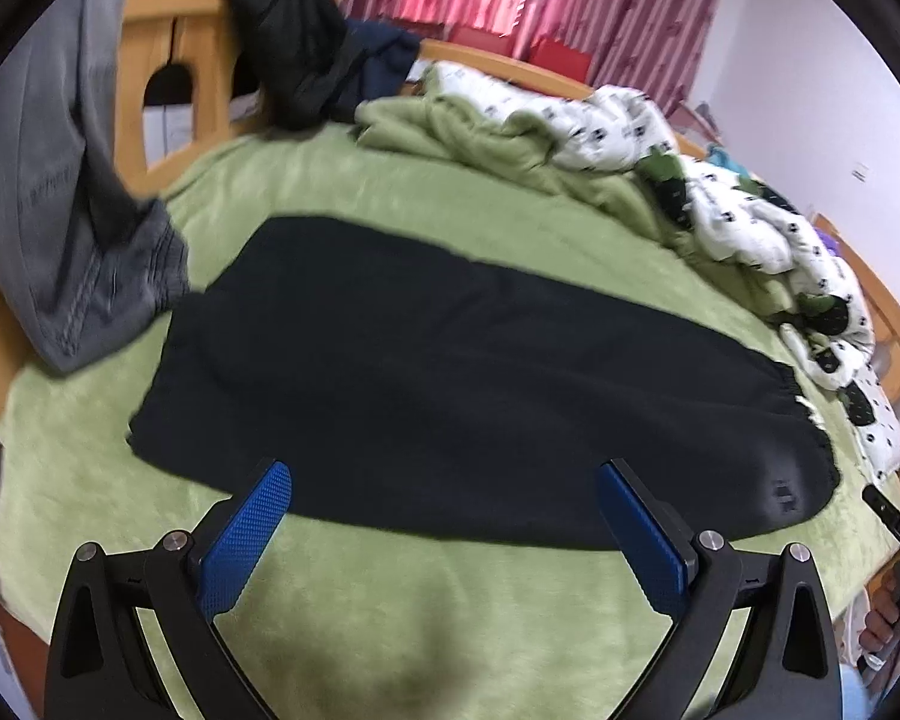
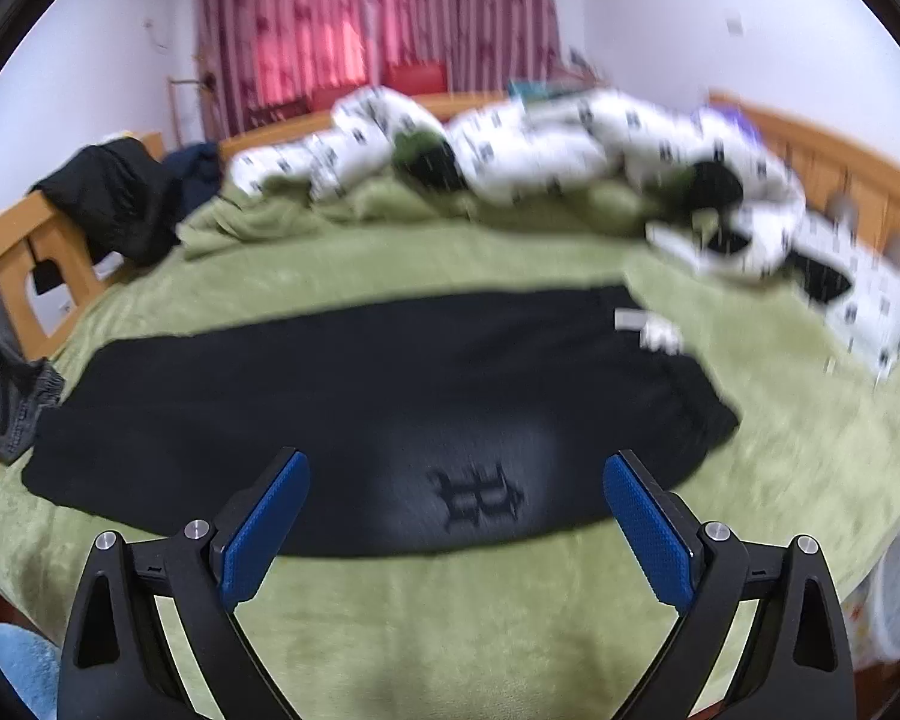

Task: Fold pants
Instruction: 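Lower both tools to the waistband edge of the black sweatpants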

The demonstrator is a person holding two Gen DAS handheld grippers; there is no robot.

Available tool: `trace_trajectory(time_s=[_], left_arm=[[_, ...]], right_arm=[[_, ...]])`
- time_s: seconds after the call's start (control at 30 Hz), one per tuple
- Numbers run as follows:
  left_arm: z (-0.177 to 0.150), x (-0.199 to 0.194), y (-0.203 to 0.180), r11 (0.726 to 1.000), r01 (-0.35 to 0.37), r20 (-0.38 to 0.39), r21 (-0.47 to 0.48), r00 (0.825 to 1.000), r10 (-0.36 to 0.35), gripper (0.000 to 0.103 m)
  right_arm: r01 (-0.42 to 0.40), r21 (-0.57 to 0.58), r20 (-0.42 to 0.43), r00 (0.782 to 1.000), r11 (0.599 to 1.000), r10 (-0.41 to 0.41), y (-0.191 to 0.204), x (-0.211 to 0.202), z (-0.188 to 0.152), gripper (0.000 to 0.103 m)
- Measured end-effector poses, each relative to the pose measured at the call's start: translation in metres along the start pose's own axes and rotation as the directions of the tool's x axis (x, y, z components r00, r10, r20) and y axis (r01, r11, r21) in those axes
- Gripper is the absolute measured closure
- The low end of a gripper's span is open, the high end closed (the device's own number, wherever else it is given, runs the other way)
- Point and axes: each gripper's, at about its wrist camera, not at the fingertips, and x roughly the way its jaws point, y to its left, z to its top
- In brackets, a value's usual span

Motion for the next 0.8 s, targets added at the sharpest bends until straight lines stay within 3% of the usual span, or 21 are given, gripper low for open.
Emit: trace_trajectory(time_s=[0.13, 0.27, 0.4, 0.6, 0.77, 0.8], left_arm=[[-0.024, 0.032, 0.025, 0.993, 0.076, -0.015, -0.095, 0.997, -0.078, 0.001], [-0.043, 0.061, 0.047, 0.975, 0.084, -0.045, -0.207, 0.994, -0.095, 0.002], [-0.062, 0.087, 0.061, 0.934, 0.116, -0.073, -0.339, 0.986, -0.15, 0.002], [-0.065, 0.093, 0.066, 0.913, 0.126, -0.01, -0.389, 0.99, -0.14, 0.002], [-0.05, 0.11, 0.063, 0.92, 0.078, -0.023, -0.384, 0.995, -0.094, 0.003], [-0.047, 0.111, 0.062, 0.922, 0.07, -0.022, -0.381, 0.996, -0.085, 0.009]], right_arm=[[-0.007, 0.078, -0.089, 0.996, 0.997, 0.014, -0.025, 0.045, -0.023, 0.011], [-0.015, 0.126, -0.114, 0.993, 0.992, 0.03, -0.04, 0.07, -0.039, 0.011], [-0.006, 0.164, -0.144, 0.989, 0.986, 0.03, -0.052, 0.092, -0.052, 0.014], [-0.029, 0.252, -0.196, 0.977, 0.967, 0.08, -0.071, 0.126, -0.064, 0.021], [-0.068, 0.311, -0.166, 0.978, 0.948, 0.124, -0.078, 0.141, -0.06, 0.021], [-0.077, 0.322, -0.155, 0.979, 0.944, 0.133, -0.08, 0.143, -0.059, 0.021]])
